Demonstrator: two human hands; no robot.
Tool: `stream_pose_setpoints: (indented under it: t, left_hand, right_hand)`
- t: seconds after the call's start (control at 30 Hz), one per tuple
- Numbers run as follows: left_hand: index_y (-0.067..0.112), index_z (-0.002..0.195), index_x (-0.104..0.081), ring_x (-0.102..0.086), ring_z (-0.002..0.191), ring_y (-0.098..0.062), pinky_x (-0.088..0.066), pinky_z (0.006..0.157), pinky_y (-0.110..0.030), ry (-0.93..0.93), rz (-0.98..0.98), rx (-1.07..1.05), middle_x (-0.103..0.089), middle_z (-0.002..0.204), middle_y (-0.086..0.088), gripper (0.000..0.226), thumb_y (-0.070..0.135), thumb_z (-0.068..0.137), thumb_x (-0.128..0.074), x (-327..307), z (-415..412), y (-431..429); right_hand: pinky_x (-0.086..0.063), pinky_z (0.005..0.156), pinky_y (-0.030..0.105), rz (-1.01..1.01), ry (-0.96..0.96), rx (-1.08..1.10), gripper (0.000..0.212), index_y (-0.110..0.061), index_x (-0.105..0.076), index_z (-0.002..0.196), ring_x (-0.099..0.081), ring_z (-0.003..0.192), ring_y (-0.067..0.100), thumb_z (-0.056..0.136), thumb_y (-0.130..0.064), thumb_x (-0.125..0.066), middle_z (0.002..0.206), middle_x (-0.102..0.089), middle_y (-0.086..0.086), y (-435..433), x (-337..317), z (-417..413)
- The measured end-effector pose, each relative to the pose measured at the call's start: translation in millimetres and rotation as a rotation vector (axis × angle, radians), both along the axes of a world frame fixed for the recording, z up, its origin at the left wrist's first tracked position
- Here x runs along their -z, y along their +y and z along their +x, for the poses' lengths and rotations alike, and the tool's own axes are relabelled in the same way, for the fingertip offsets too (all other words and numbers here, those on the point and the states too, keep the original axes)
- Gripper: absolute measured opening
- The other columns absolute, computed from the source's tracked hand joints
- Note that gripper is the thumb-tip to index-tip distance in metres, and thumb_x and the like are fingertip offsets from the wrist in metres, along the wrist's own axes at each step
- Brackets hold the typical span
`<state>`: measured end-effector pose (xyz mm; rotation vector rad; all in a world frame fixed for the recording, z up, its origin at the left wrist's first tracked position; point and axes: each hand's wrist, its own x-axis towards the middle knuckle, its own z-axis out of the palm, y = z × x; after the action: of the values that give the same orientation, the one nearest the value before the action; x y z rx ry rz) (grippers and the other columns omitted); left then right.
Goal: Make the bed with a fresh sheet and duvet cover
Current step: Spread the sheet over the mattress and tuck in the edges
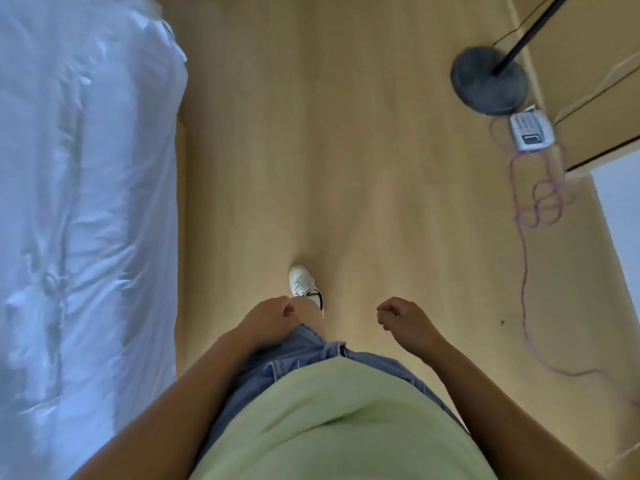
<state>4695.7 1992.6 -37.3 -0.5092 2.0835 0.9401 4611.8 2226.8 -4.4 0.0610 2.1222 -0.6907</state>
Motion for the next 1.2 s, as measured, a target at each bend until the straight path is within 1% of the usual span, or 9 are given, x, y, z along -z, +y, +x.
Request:
stream_pose_setpoints:
  t: [0.13,0.3,0.47,0.7,0.87,0.97,1.03,1.07,1.2]
  left_hand:
    - [0.015,0.123,-0.053,-0.050,0.096,-0.015,-0.039,0.082,-0.025,-0.030,-0.050,-0.112,-0.058,0.120,-0.003,0.033,0.032,0.096,-0.047,-6.9,-96.9,-71.6]
    - [0.016,0.125,-0.053,-0.050,0.117,-0.022,-0.038,0.092,-0.028,-0.076,-0.096,-0.242,-0.053,0.130,-0.004,0.036,0.037,0.096,-0.049,-12.6,-208.0,-155.1]
    - [0.016,0.108,-0.059,-0.056,0.110,-0.025,-0.045,0.093,-0.034,-0.123,-0.028,-0.427,-0.060,0.120,-0.006,0.025,0.035,0.094,-0.053,0.5,-302.8,-215.1]
    - [0.014,0.099,-0.056,-0.054,0.095,-0.021,-0.040,0.081,-0.028,-0.177,-0.020,-0.629,-0.059,0.107,-0.006,0.014,0.026,0.094,-0.050,3.7,-441.8,-304.2]
    - [0.013,0.120,-0.055,-0.050,0.097,-0.015,-0.038,0.084,-0.023,-0.080,-0.070,-0.848,-0.057,0.118,-0.004,0.029,0.027,0.095,-0.050,6.8,-513.2,-391.8]
    - [0.014,0.107,-0.058,-0.050,0.090,-0.013,-0.036,0.079,-0.023,-0.050,-0.076,-0.948,-0.056,0.103,-0.001,0.018,0.023,0.095,-0.049,15.9,-543.7,-457.8]
    - [0.008,0.091,-0.058,-0.053,0.085,-0.022,-0.037,0.074,-0.029,-0.062,-0.089,-0.975,-0.057,0.094,-0.012,0.016,0.019,0.094,-0.046,22.6,-561.2,-514.3]
    - [0.001,0.095,-0.060,-0.056,0.091,-0.027,-0.039,0.076,-0.031,-0.075,-0.104,-1.010,-0.060,0.100,-0.016,0.022,0.019,0.093,-0.047,23.4,-569.4,-545.4]
    - [0.008,0.121,-0.055,-0.052,0.115,-0.025,-0.039,0.089,-0.028,-0.079,-0.174,-1.090,-0.056,0.127,-0.009,0.033,0.027,0.095,-0.048,5.2,-604.8,-671.1]
  right_hand:
    - [-0.042,0.071,0.028,-0.046,-0.025,-0.107,0.014,-0.007,-0.062,0.095,-0.055,0.082,0.019,0.093,-0.015,-0.050,0.089,-0.063,0.006,-69.2,-4.9,-97.9]
    - [-0.043,0.073,0.026,-0.093,-0.028,-0.179,0.012,-0.021,-0.059,0.086,-0.058,0.085,0.016,0.093,-0.017,-0.051,0.087,-0.062,-0.002,-155.5,-14.3,-222.3]
    - [-0.042,0.070,0.026,-0.088,-0.064,-0.310,0.019,-0.027,-0.056,0.078,-0.056,0.080,0.015,0.093,-0.017,-0.050,0.082,-0.059,-0.004,-239.1,-5.4,-351.1]
    - [-0.035,0.059,0.025,-0.094,0.019,-0.567,0.015,-0.006,-0.061,0.089,-0.047,0.069,0.015,0.093,-0.014,-0.049,0.078,-0.056,0.003,-391.4,-13.3,-551.0]
    - [-0.036,0.062,0.027,-0.043,-0.009,-0.771,0.014,-0.006,-0.059,0.089,-0.047,0.072,0.016,0.092,-0.015,-0.049,0.080,-0.055,0.003,-515.3,-8.5,-638.7]
    - [-0.036,0.064,0.028,-0.024,-0.003,-0.883,0.019,-0.002,-0.060,0.094,-0.048,0.074,0.016,0.092,-0.017,-0.049,0.087,-0.060,0.008,-602.4,-0.4,-684.6]
    - [-0.036,0.064,0.028,-0.021,0.014,-0.940,0.019,-0.002,-0.059,0.095,-0.048,0.074,0.017,0.092,-0.017,-0.048,0.086,-0.059,0.007,-665.6,0.3,-713.8]
    - [-0.035,0.062,0.028,-0.022,0.022,-0.962,0.018,-0.002,-0.058,0.093,-0.047,0.073,0.017,0.093,-0.017,-0.048,0.084,-0.057,0.007,-696.9,-3.7,-726.9]
    - [-0.032,0.051,0.019,-0.048,0.007,-1.069,0.016,-0.006,-0.054,0.082,-0.041,0.060,0.011,0.093,-0.016,-0.046,0.070,-0.049,0.000,-815.3,-21.5,-771.9]
